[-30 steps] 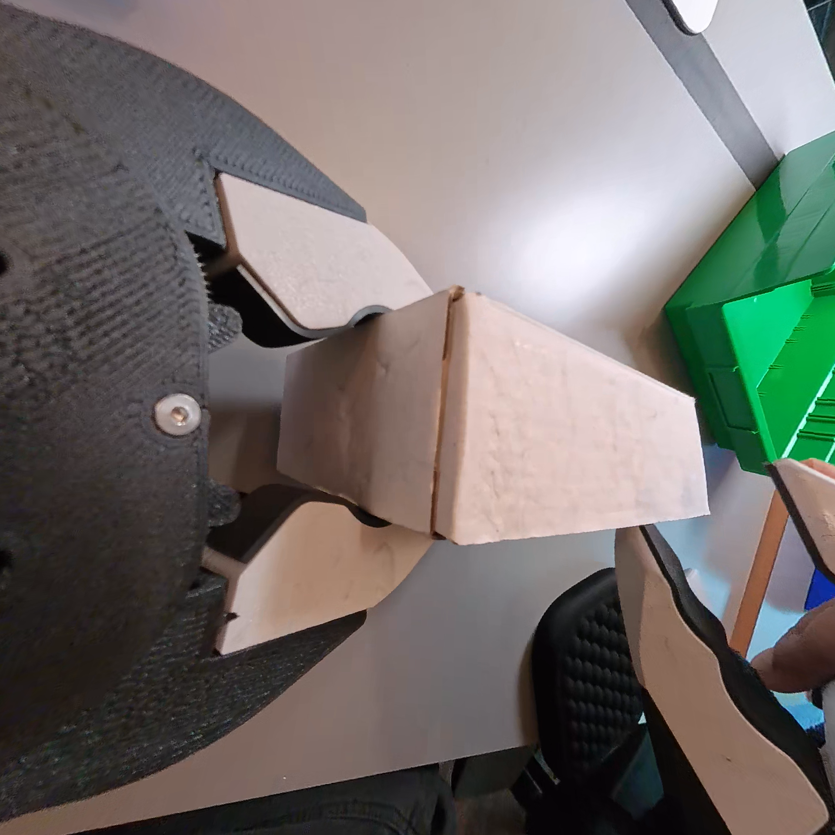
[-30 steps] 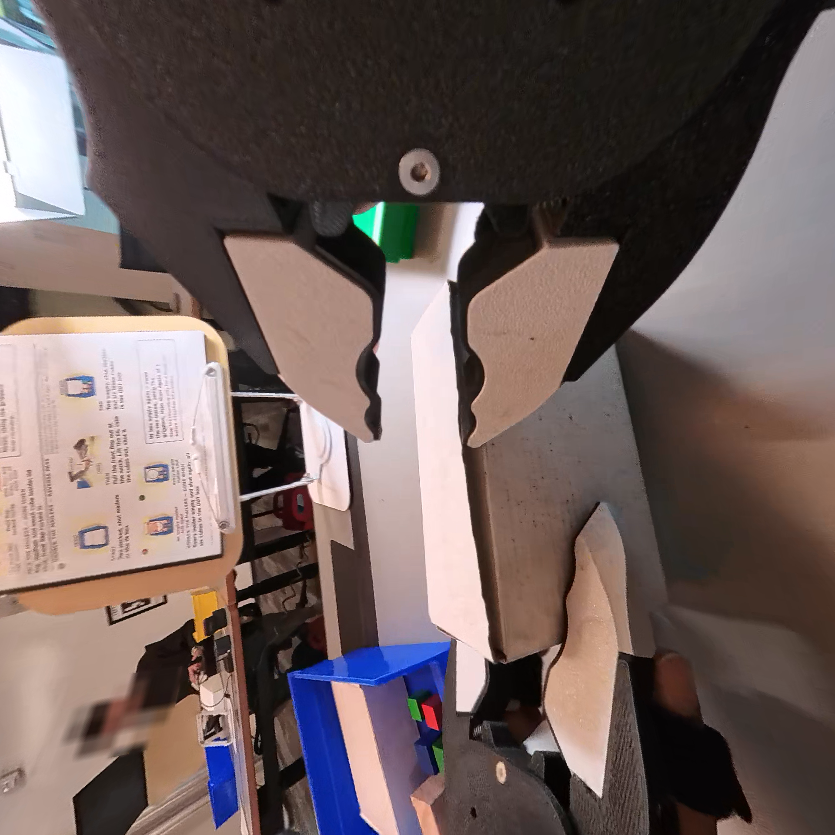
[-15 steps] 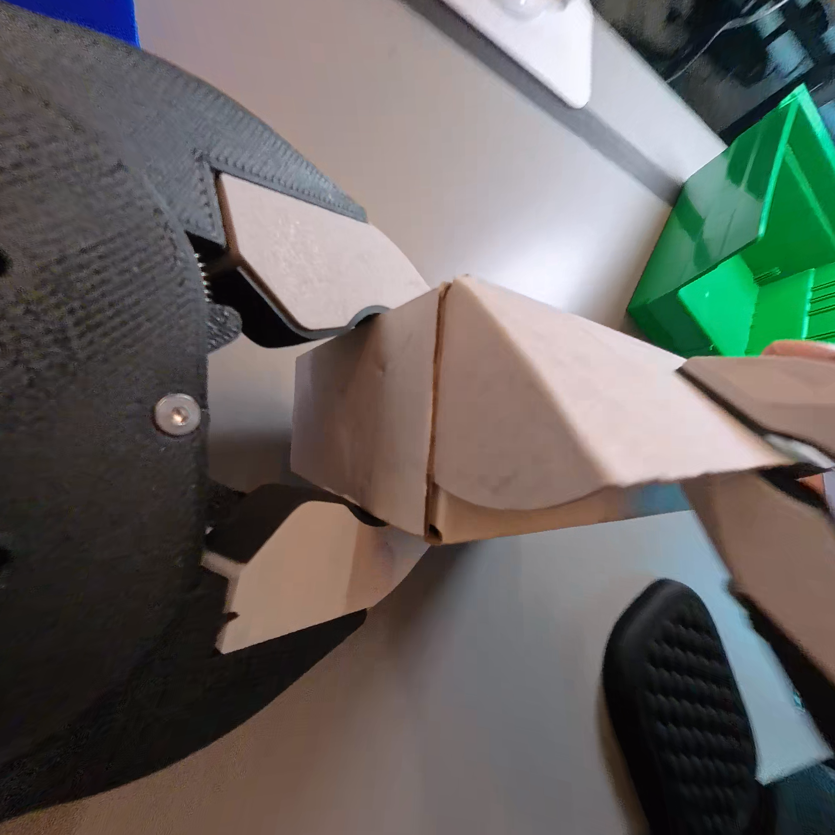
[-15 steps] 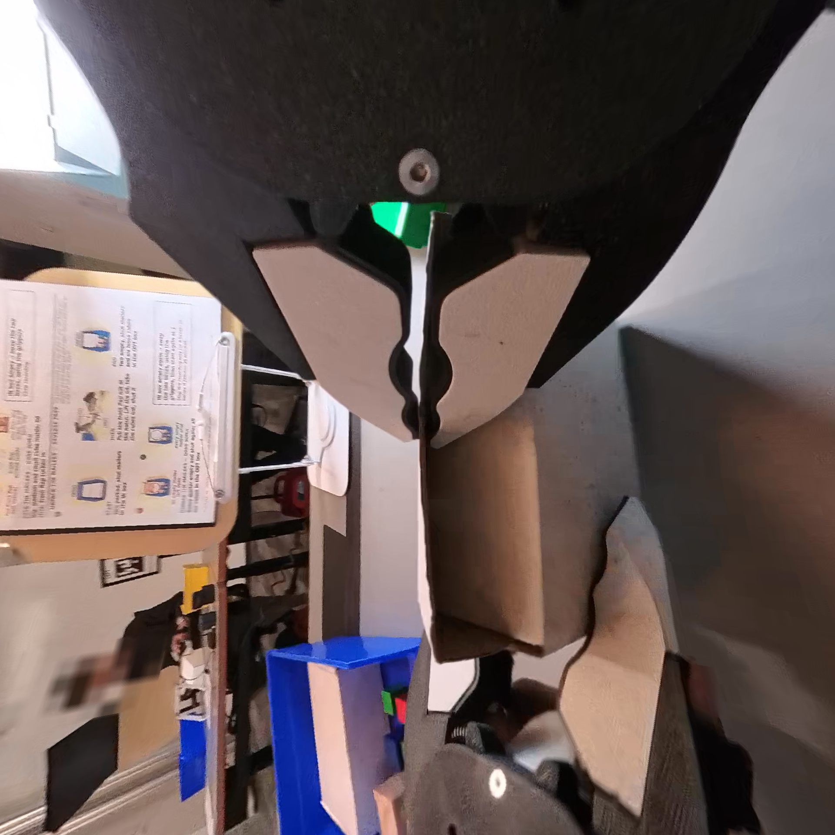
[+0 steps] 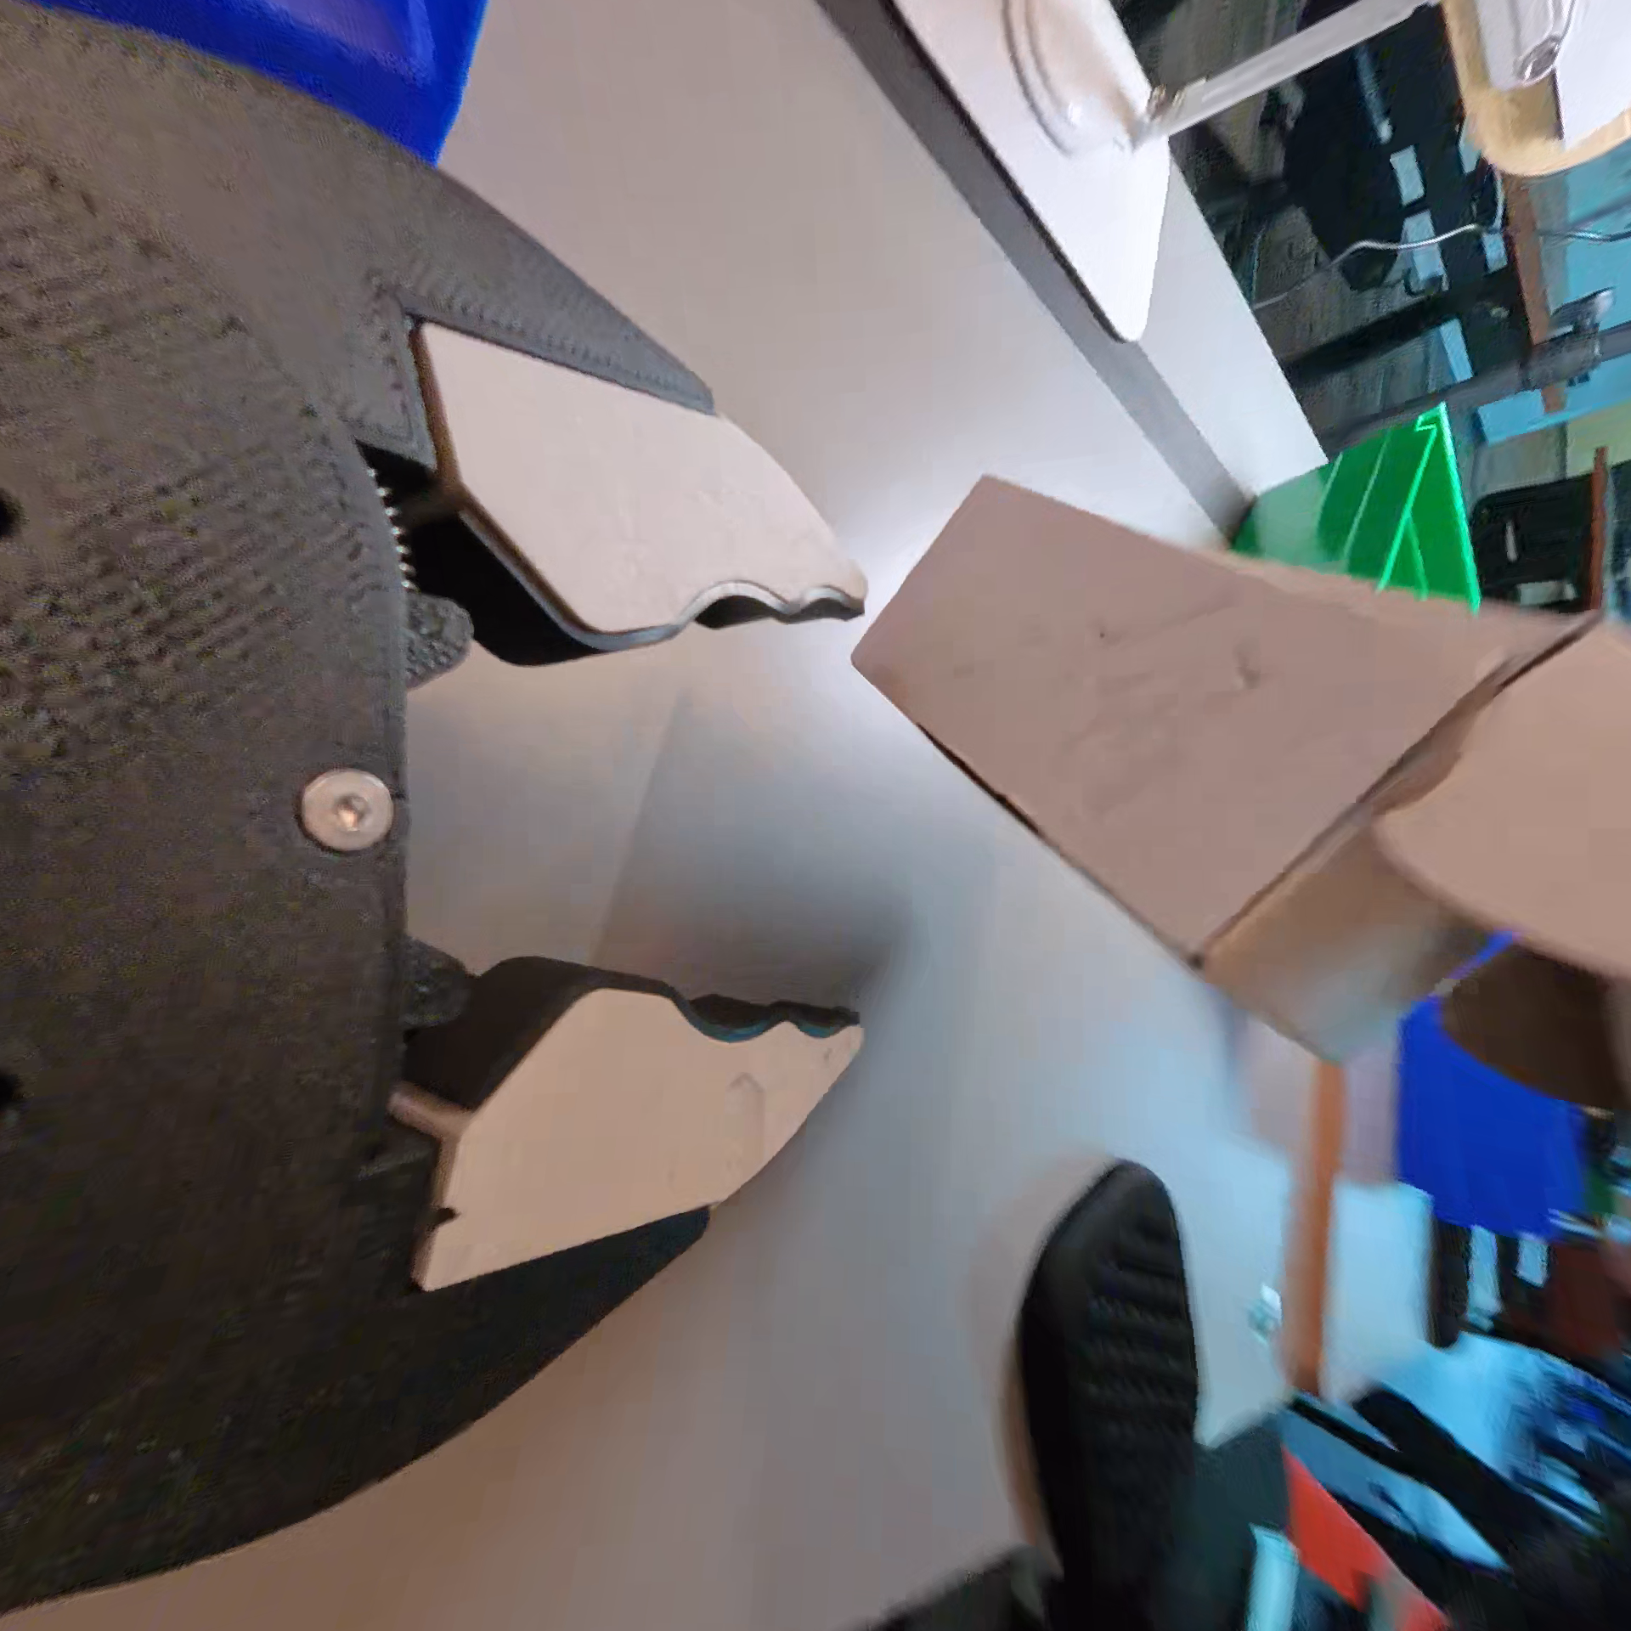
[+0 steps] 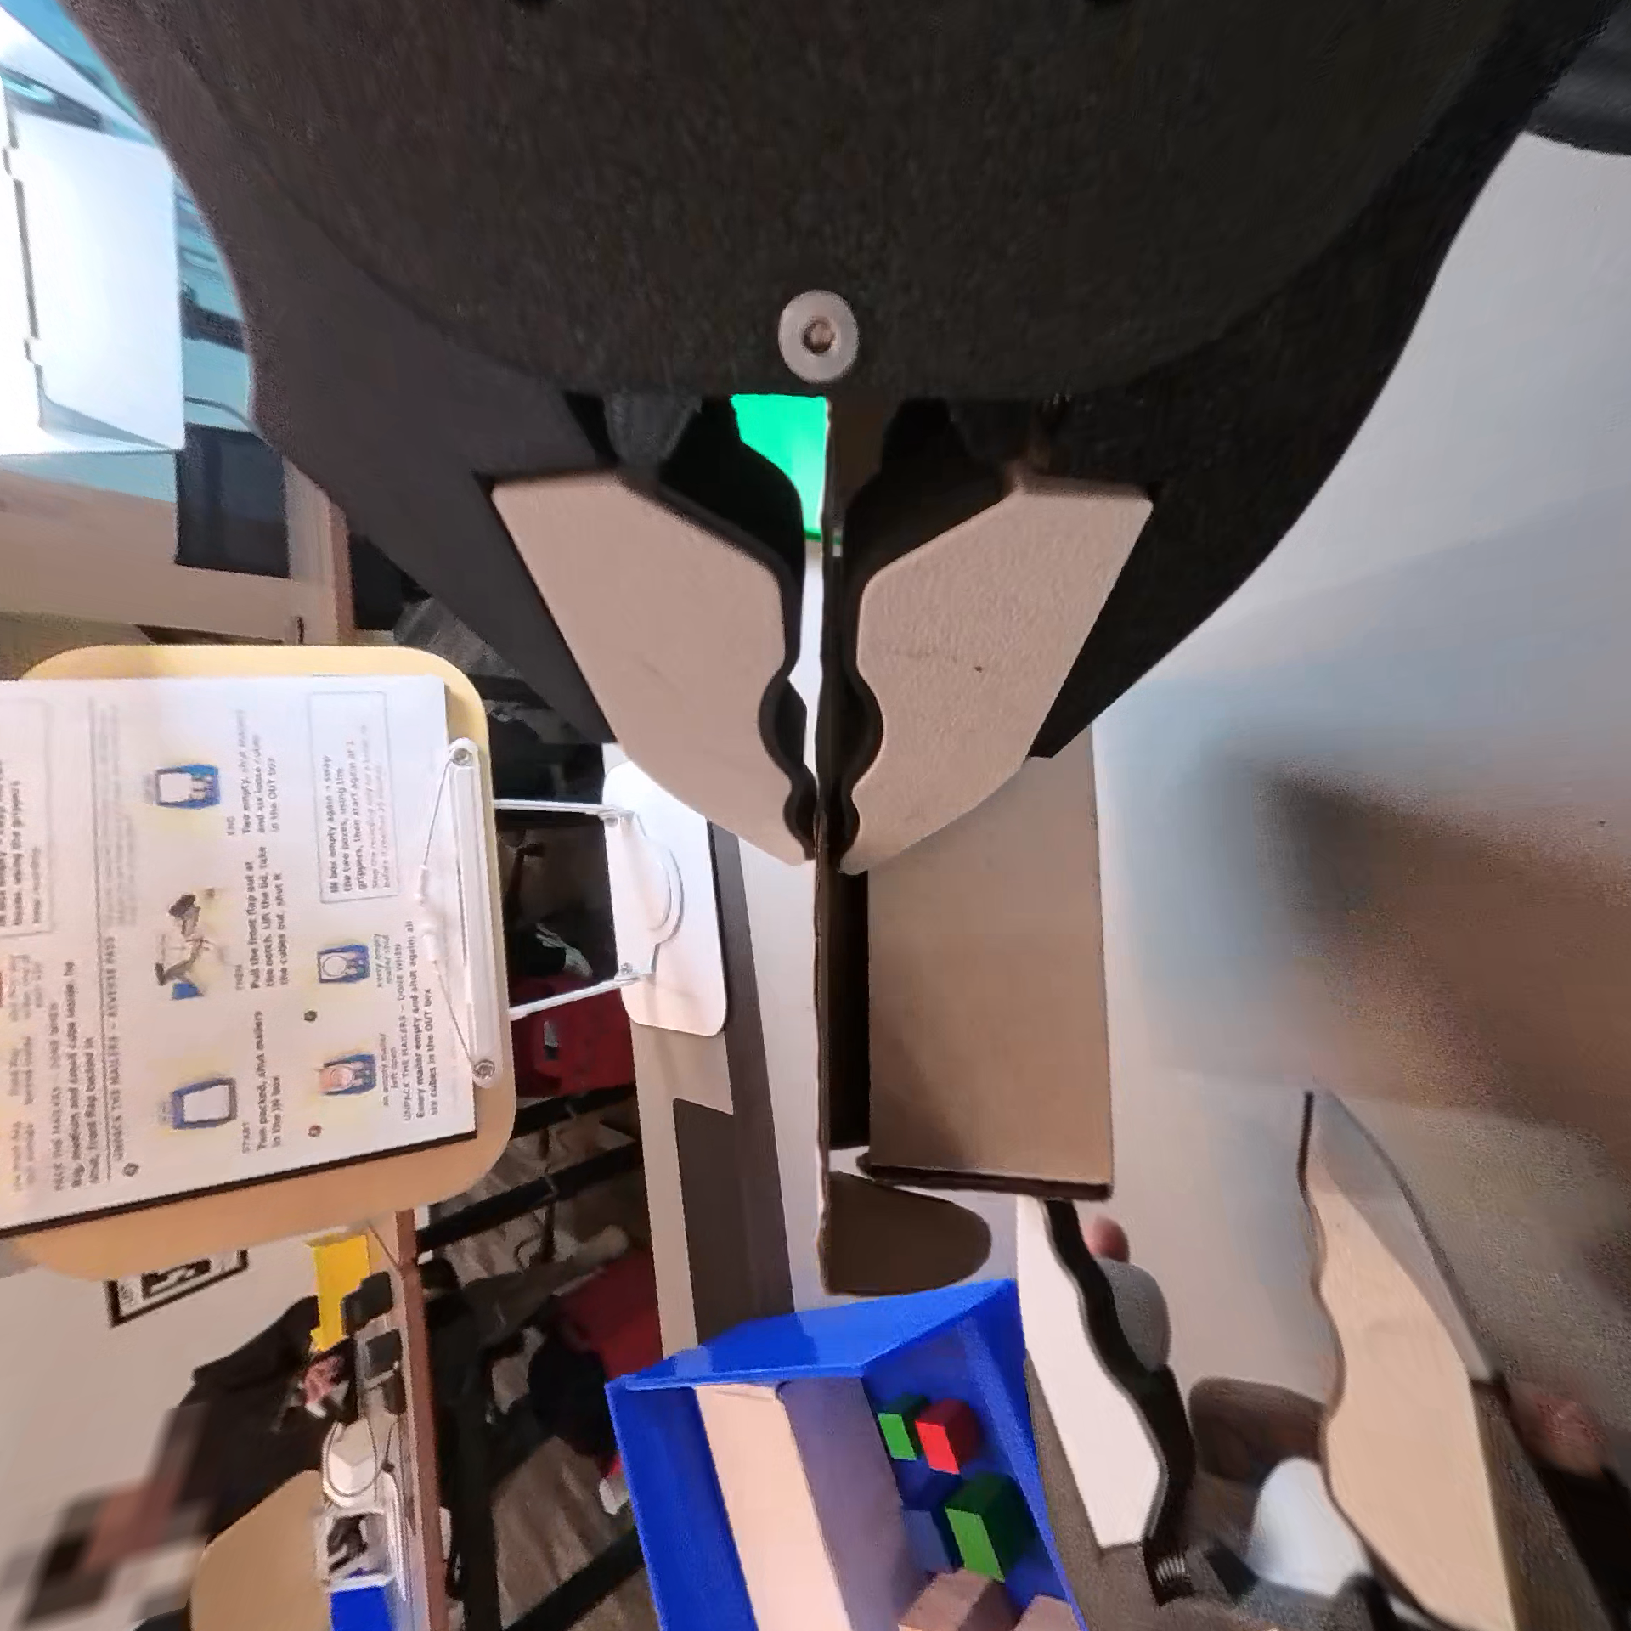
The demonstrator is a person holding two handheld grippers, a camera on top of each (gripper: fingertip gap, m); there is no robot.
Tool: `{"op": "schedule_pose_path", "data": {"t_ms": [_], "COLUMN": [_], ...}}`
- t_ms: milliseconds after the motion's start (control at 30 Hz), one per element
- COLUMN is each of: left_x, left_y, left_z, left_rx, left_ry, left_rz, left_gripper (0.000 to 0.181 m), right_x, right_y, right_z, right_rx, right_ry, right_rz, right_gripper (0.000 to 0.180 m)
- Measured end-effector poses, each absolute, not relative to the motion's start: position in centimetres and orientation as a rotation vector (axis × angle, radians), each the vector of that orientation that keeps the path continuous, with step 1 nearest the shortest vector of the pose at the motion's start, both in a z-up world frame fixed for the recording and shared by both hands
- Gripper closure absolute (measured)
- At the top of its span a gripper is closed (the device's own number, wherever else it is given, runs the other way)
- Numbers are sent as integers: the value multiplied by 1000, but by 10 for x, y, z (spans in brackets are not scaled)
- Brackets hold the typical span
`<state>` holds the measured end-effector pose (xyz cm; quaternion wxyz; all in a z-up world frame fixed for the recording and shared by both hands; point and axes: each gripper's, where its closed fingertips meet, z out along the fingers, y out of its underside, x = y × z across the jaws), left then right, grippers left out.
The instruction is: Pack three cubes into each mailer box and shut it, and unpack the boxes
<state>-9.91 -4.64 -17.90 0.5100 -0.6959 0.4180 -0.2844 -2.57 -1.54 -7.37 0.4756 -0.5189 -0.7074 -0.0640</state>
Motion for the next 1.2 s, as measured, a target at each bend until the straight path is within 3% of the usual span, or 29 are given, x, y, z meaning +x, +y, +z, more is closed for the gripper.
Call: {"op": "schedule_pose_path", "data": {"t_ms": [267,433,567,867,1067,1200], "left_x": [-83,-72,-92,-92,-77,-84], "left_y": [-60,-71,-59,-95,-110,-108], "left_z": [-162,-196,-215,-172,-191,-169], "left_rx": [-1685,-1772,-1791,-1589,-1583,-1519], "left_ry": [887,1086,1211,1226,1393,1339], "left_rz": [-893,-777,-443,-677,-556,-521], "left_gripper": [101,103,109,129,130,137], "right_x": [-25,-25,-20,-20,-29,-31], "right_y": [-42,-54,-60,-50,-52,-47], "right_z": [-107,-114,-114,-106,-111,-115], "right_rx": [-1325,-1392,-1522,-1573,-1611,-1626], "right_ry": [-1790,-1823,-1827,-1824,-1922,-1931], "right_rz": [-134,-51,96,215,306,281], "right_gripper": [178,177,178,178,177,178]}}
